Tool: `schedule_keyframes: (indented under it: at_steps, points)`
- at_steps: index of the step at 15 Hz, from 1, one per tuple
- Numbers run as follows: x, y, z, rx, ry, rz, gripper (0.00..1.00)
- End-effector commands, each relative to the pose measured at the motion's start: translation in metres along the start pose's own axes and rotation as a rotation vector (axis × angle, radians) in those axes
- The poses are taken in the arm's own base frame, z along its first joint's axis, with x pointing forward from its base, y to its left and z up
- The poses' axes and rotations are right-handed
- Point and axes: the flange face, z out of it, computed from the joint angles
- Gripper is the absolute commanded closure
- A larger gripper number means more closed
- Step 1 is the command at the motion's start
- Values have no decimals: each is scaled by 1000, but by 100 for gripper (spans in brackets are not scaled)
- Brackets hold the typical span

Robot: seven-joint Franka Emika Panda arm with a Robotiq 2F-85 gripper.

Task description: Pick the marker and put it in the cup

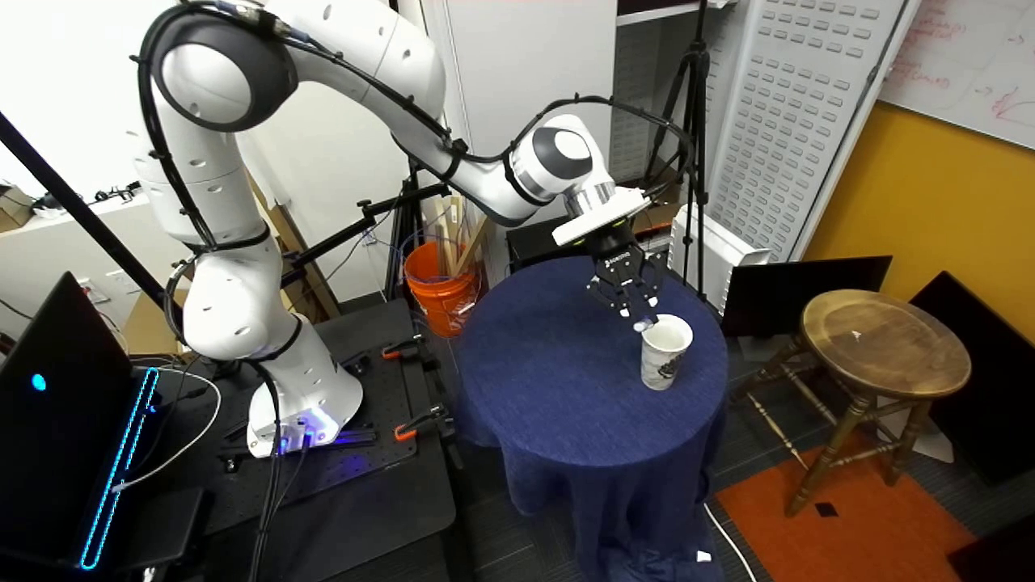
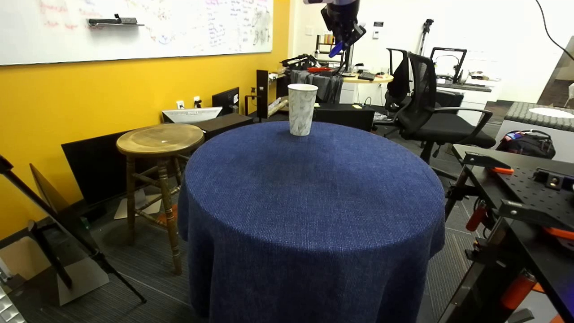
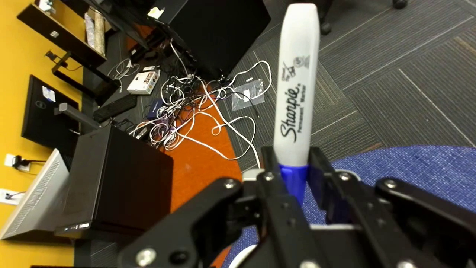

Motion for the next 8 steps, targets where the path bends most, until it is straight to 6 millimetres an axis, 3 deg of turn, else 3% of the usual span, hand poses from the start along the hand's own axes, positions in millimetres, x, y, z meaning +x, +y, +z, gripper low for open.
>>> schedule_keyframes:
  at_steps: [1, 8]
  points:
    - [29, 18, 11, -38, -34, -73, 94]
    - [73, 24, 10, -116, -43, -155, 94]
